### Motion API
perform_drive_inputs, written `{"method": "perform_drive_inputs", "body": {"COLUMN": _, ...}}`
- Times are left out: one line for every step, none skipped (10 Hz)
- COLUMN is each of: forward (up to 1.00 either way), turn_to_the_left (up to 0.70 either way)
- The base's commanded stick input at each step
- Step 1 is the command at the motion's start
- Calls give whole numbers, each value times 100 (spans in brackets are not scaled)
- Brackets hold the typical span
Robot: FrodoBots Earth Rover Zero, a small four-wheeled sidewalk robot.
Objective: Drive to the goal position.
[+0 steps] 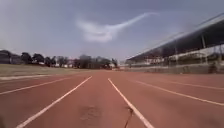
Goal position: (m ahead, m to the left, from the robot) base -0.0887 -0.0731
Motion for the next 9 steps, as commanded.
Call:
{"method": "perform_drive_inputs", "body": {"forward": 70, "turn_to_the_left": 0}}
{"method": "perform_drive_inputs", "body": {"forward": 70, "turn_to_the_left": 0}}
{"method": "perform_drive_inputs", "body": {"forward": 70, "turn_to_the_left": 0}}
{"method": "perform_drive_inputs", "body": {"forward": 70, "turn_to_the_left": 0}}
{"method": "perform_drive_inputs", "body": {"forward": 70, "turn_to_the_left": 0}}
{"method": "perform_drive_inputs", "body": {"forward": 70, "turn_to_the_left": 0}}
{"method": "perform_drive_inputs", "body": {"forward": 70, "turn_to_the_left": 0}}
{"method": "perform_drive_inputs", "body": {"forward": 70, "turn_to_the_left": 0}}
{"method": "perform_drive_inputs", "body": {"forward": 70, "turn_to_the_left": 0}}
